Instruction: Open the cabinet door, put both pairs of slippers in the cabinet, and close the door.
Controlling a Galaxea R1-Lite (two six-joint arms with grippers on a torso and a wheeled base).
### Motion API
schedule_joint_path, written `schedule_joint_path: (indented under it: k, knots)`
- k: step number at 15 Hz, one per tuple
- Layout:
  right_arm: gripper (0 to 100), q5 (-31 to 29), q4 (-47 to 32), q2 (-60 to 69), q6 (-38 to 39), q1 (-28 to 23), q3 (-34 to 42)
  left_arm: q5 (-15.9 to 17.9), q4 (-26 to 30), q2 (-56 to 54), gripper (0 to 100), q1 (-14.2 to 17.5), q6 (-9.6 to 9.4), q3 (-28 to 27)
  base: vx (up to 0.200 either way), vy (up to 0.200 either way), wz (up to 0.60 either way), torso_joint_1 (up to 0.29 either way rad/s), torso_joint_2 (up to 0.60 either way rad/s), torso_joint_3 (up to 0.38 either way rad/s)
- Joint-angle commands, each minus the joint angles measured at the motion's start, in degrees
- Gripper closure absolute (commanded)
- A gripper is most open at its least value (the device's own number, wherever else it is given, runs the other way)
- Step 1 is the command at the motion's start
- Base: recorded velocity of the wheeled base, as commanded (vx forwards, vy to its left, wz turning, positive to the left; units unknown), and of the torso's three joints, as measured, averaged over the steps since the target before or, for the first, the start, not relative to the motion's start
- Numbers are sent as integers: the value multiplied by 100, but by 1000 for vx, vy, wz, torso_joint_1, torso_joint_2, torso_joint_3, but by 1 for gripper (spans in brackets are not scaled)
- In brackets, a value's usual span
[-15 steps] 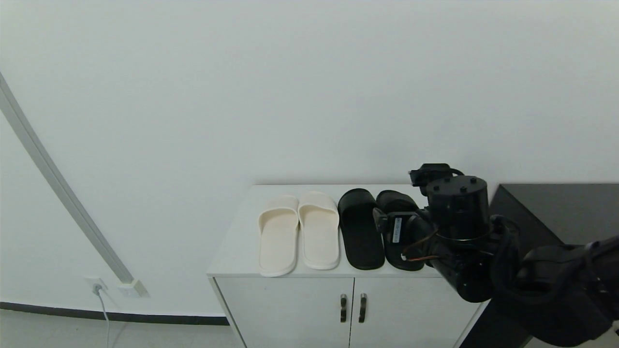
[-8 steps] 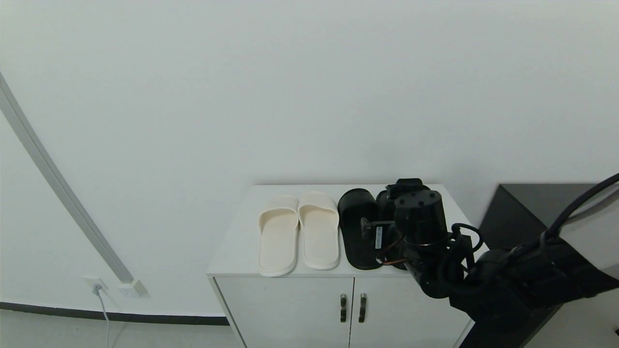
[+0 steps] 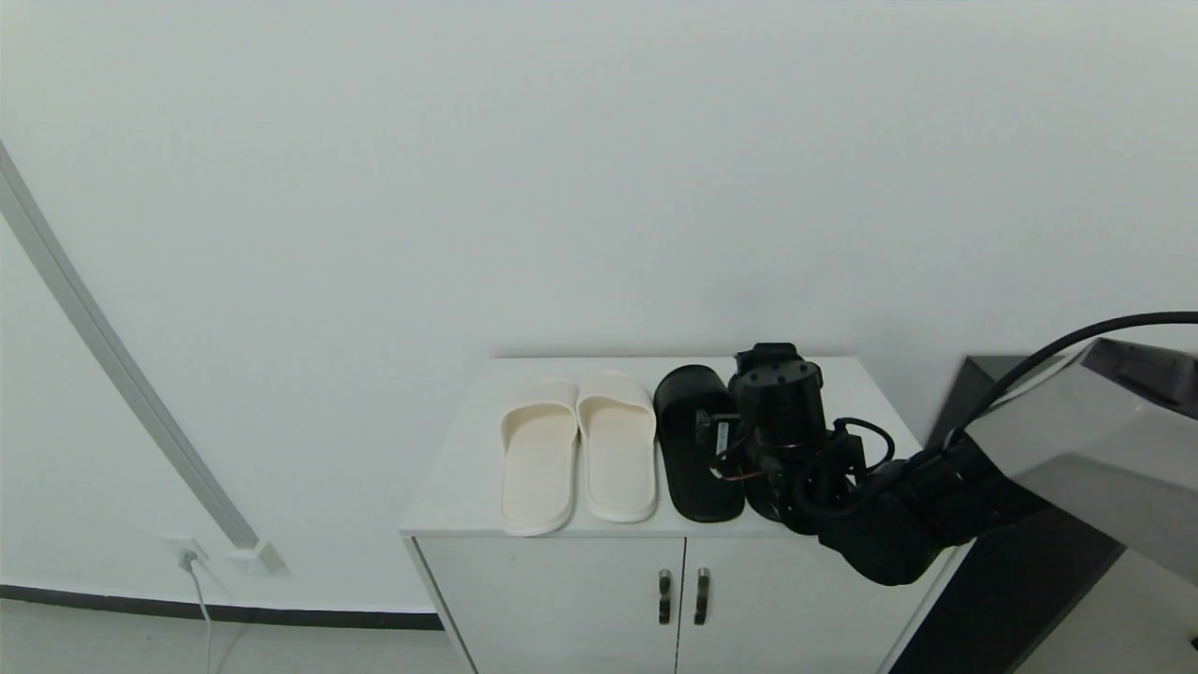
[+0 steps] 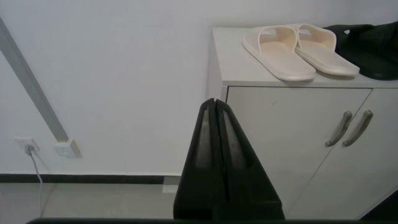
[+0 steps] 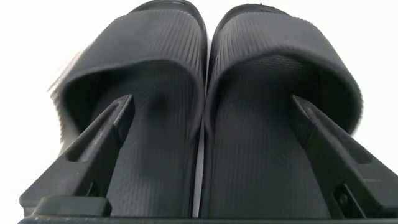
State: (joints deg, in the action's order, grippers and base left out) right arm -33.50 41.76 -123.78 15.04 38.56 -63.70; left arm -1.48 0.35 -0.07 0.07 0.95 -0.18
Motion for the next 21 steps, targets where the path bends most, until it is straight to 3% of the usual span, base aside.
schedule_joint_path:
  k: [1, 9, 10, 18, 21]
  knots:
    - [0, 10, -2, -252, -19, -68, -205, -2, 0, 7, 100, 1, 2, 1, 0, 0, 0, 0, 0, 0]
    - [0, 133, 157, -647, -291, -191, -741, -2, 0, 7, 100, 1, 2, 1, 0, 0, 0, 0, 0, 0]
    - [100, 133, 157, -665, -291, -191, -741, -2, 0, 7, 100, 1, 2, 1, 0, 0, 0, 0, 0, 0]
    - [100, 63, 455, -586, -414, -191, -635, -2, -9, 7, 100, 1, 2, 9, 0, 0, 0, 0, 0, 0]
    - [100, 89, 974, 118, -880, -173, 208, 33, -9, 7, 100, 1, -7, 9, 0, 0, 0, 0, 0, 0]
